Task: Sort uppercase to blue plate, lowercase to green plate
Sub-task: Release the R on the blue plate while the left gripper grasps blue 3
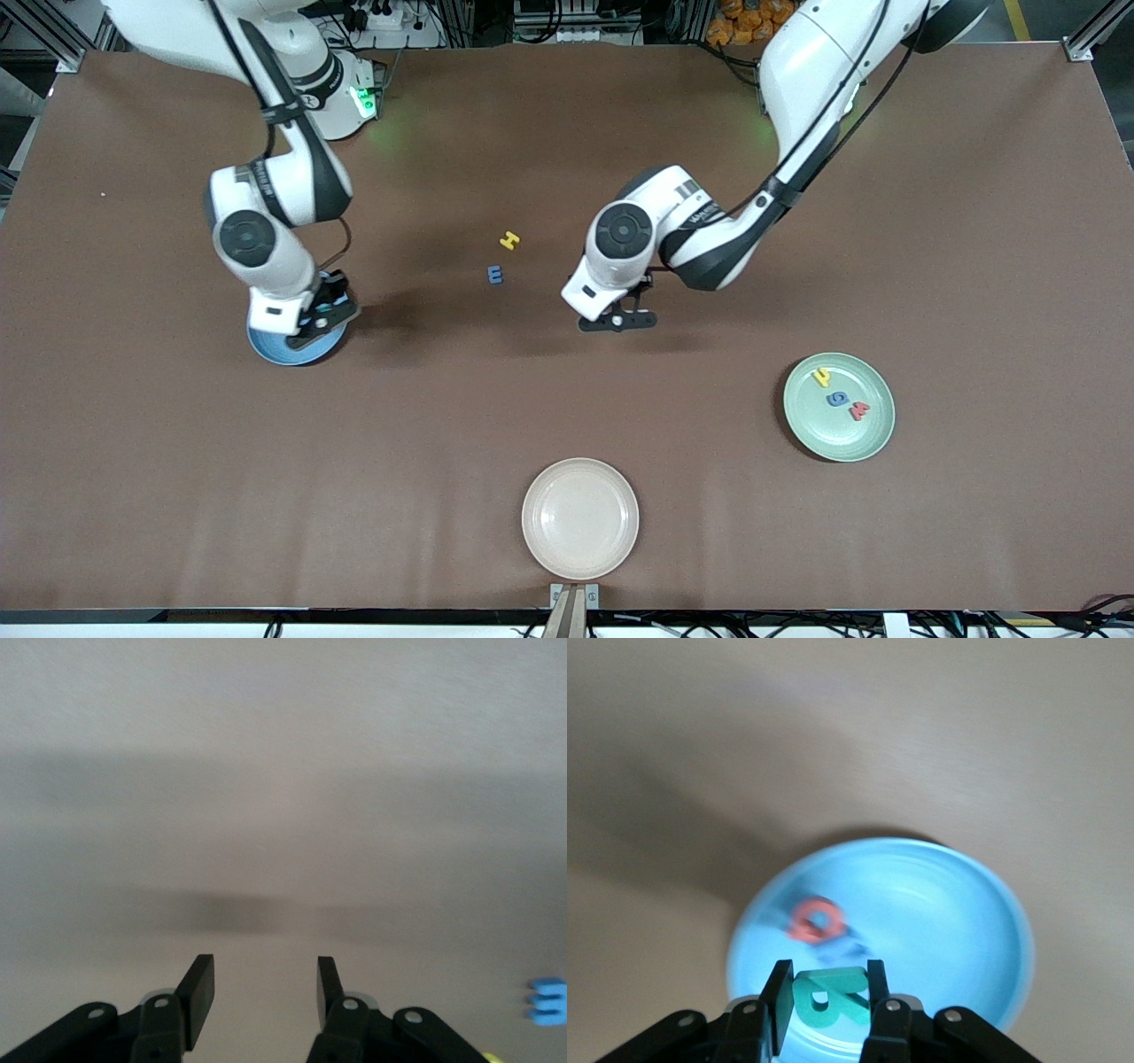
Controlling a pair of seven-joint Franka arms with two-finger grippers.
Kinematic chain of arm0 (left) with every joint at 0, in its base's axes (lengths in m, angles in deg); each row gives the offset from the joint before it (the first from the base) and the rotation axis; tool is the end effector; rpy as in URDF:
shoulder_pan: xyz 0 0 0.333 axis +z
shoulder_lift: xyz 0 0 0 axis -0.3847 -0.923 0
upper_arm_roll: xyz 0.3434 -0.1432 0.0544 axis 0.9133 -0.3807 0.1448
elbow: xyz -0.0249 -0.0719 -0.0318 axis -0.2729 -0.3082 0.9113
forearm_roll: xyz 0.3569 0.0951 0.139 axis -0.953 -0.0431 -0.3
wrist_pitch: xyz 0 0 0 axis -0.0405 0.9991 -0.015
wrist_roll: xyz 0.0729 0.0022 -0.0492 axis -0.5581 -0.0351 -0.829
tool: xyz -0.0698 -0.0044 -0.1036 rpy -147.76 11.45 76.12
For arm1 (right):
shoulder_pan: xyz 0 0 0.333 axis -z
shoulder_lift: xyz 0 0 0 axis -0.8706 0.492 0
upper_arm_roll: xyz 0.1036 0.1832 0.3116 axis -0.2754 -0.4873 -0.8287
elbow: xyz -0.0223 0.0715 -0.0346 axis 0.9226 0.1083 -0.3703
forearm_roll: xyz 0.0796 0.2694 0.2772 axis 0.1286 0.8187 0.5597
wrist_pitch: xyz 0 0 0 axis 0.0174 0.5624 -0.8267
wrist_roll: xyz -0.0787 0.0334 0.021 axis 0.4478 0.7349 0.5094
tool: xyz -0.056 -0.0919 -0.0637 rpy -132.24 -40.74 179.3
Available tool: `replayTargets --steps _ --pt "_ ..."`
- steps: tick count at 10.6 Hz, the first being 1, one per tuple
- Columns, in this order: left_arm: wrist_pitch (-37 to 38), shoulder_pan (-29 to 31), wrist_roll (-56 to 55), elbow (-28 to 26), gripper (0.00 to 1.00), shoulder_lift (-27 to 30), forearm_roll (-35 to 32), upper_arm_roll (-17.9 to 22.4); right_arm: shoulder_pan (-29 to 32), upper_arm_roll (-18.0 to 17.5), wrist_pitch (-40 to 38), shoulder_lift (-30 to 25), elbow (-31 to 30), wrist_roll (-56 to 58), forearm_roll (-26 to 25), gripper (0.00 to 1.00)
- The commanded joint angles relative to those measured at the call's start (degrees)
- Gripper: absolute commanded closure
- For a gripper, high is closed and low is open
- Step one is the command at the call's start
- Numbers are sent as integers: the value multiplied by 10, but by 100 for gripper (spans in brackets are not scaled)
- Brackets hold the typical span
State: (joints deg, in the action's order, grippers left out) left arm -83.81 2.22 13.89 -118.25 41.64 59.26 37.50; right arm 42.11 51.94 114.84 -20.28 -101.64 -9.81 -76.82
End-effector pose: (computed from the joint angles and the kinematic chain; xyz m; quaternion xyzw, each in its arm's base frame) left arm 0.5148 -0.5010 0.2804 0.9958 0.0417 -0.0801 0.0145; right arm 0.5414 0.0715 0.2953 0.9398 0.3268 -0.0735 0.0673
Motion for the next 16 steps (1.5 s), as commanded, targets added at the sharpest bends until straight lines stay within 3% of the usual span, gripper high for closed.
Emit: replayTargets --steps 1,2,3,4,5,7,9,12,14,16 --pt "-23 -59 -67 63 46 -43 12 7 19 33 8 19 10 107 34 67" --pt "-44 -87 -90 85 47 -63 11 12 31 35 11 22 2 127 57 66" --pt "-57 -116 -86 103 49 -77 10 23 37 35 12 25 -10 131 79 58" --pt "-61 -152 -79 117 50 -86 8 44 38 35 13 28 -13 133 82 38" --pt "-68 -193 -51 136 52 -96 8 76 37 35 12 28 -13 134 96 34" --pt "-74 -239 -14 157 57 -107 10 115 37 35 7 27 -12 135 100 33" --pt "-97 -242 -6 162 57 -116 9 117 35 33 4 26 -12 134 113 34" --pt "-114 -253 -13 197 59 -144 10 119 29 28 -5 14 -10 126 179 34" --pt "-116 -254 -15 199 60 -149 10 119 18 27 -7 5 -10 56 192 36" --pt "-116 -256 -15 196 59 -149 10 122 8 -8 -10 -11 -13 -55 192 36"
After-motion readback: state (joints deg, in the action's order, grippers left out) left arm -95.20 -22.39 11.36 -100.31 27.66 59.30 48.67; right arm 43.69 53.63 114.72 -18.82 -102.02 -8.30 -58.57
